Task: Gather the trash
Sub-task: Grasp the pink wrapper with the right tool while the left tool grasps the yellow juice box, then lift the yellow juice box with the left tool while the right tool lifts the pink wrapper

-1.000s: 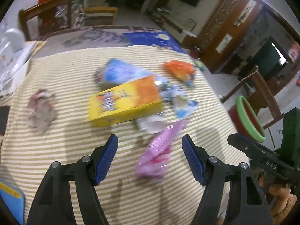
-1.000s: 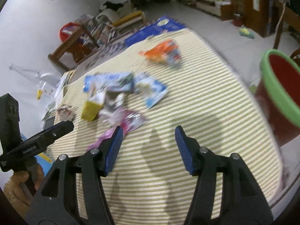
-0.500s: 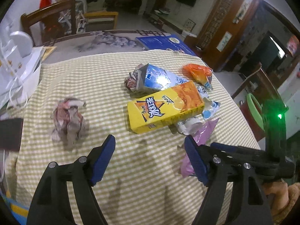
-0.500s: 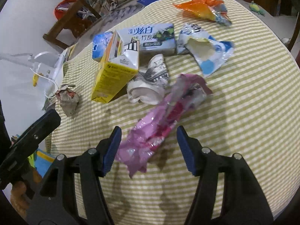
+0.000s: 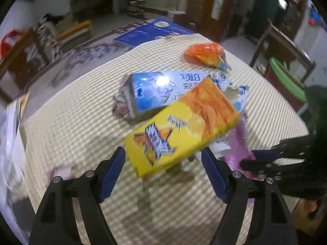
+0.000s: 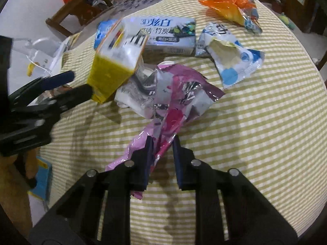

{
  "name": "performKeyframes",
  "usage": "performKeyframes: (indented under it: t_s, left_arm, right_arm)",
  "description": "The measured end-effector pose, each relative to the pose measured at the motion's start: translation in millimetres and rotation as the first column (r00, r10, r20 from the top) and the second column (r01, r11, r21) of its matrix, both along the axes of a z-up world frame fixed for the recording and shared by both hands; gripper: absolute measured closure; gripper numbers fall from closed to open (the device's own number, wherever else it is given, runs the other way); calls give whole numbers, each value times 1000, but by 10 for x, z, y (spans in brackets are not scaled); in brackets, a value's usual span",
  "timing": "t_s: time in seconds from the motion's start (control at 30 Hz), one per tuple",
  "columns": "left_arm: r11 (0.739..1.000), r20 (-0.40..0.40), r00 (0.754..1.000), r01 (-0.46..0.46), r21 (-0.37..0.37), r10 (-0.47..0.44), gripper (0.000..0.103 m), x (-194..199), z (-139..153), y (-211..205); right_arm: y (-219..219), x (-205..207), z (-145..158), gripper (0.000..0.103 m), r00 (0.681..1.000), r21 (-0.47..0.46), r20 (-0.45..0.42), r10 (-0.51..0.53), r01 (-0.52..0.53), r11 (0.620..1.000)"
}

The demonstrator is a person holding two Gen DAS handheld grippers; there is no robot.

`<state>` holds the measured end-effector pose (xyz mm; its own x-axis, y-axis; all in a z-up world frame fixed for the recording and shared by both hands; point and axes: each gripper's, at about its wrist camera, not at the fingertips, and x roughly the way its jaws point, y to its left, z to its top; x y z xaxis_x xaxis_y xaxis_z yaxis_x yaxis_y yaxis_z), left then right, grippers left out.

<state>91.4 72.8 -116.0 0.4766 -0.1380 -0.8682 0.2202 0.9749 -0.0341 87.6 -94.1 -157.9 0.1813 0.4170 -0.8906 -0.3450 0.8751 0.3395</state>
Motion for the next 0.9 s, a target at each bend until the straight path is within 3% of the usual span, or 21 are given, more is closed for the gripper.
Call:
performKeyframes:
  t_s: [0.37, 0.67, 0.9]
  left_arm:
    - [981, -47, 988, 154, 115, -149, 27, 193, -123, -291]
    - [977, -60, 983, 180, 112, -174, 19, 281, -125, -409]
    - [972, -52, 983, 184, 149, -178, 19, 354, -151, -487]
  right_arm:
    - [-275, 5, 198, 84, 999, 33, 29, -20, 19, 999]
    - [-503, 30, 300, 84, 993, -115, 119, -4, 17, 993]
    - [-590, 53, 263, 84, 994, -124, 111, -17, 31, 992]
